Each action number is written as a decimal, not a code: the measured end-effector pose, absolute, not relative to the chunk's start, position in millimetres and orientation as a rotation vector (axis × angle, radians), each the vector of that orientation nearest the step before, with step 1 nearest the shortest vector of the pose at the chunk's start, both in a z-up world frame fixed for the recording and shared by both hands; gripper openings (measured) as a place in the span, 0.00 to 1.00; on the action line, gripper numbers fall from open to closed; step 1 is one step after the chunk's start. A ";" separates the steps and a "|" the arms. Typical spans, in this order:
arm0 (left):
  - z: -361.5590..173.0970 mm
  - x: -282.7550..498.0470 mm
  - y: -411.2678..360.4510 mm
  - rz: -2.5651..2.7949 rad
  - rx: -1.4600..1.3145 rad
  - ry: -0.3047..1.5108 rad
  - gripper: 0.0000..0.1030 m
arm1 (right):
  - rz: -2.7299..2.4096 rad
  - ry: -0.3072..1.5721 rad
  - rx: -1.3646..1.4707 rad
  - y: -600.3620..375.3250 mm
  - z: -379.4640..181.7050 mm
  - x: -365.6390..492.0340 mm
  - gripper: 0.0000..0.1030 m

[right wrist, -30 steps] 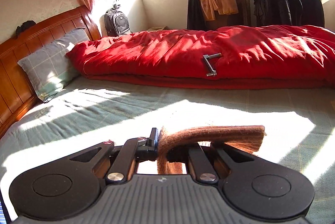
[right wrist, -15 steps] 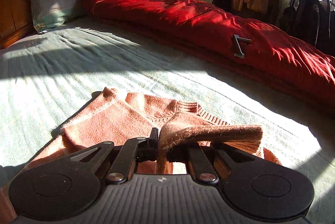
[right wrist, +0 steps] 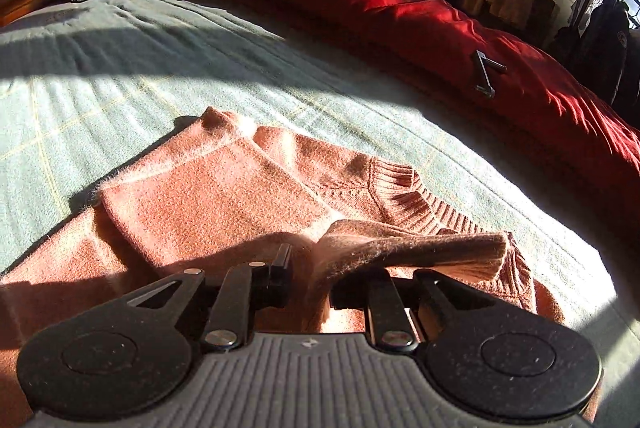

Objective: Fold clothes
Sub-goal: 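Carry the sleeve with the right gripper across the sweater body toward the collar, then lower the sleeve onto the sweater body and open the right gripper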

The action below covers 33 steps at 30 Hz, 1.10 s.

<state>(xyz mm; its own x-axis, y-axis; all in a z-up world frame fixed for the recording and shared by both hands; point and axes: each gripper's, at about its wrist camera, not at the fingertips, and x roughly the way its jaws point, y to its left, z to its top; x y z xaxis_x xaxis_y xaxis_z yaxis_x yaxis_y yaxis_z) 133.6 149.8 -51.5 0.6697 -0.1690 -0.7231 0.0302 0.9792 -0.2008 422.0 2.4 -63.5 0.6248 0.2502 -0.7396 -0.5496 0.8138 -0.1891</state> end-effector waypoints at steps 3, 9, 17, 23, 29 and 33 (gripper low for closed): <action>-52.9 135.0 150.5 -0.108 -0.182 0.831 0.87 | 0.505 0.779 -0.374 1.0 -59.3 419.9 0.45; -55.2 136.8 149.9 -0.113 -0.188 0.826 0.87 | 0.574 0.813 -0.256 -7.6 -50.3 418.7 0.62; -55.9 135.2 150.8 -0.112 -0.196 0.821 0.87 | 0.653 0.784 -0.205 -7.6 -37.7 413.7 0.69; -56.7 135.4 153.3 -0.109 -0.199 0.823 0.87 | 0.658 0.780 -0.164 -14.2 -28.5 414.5 0.69; -57.6 141.4 156.1 -0.104 -0.211 0.834 0.87 | 0.604 0.751 -0.139 -56.5 -10.4 405.9 0.70; -57.1 150.8 156.8 -0.105 -0.199 0.846 0.87 | 0.495 0.720 -0.149 -113.1 -3.6 380.3 0.73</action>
<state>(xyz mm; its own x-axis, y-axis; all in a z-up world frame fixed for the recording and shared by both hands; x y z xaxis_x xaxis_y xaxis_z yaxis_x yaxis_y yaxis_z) 150.8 156.8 -57.1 0.6590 -0.1713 -0.7324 0.0138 0.9763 -0.2160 380.3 -113.1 -3.6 0.6427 0.3821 -0.6640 -0.4828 0.8750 0.0363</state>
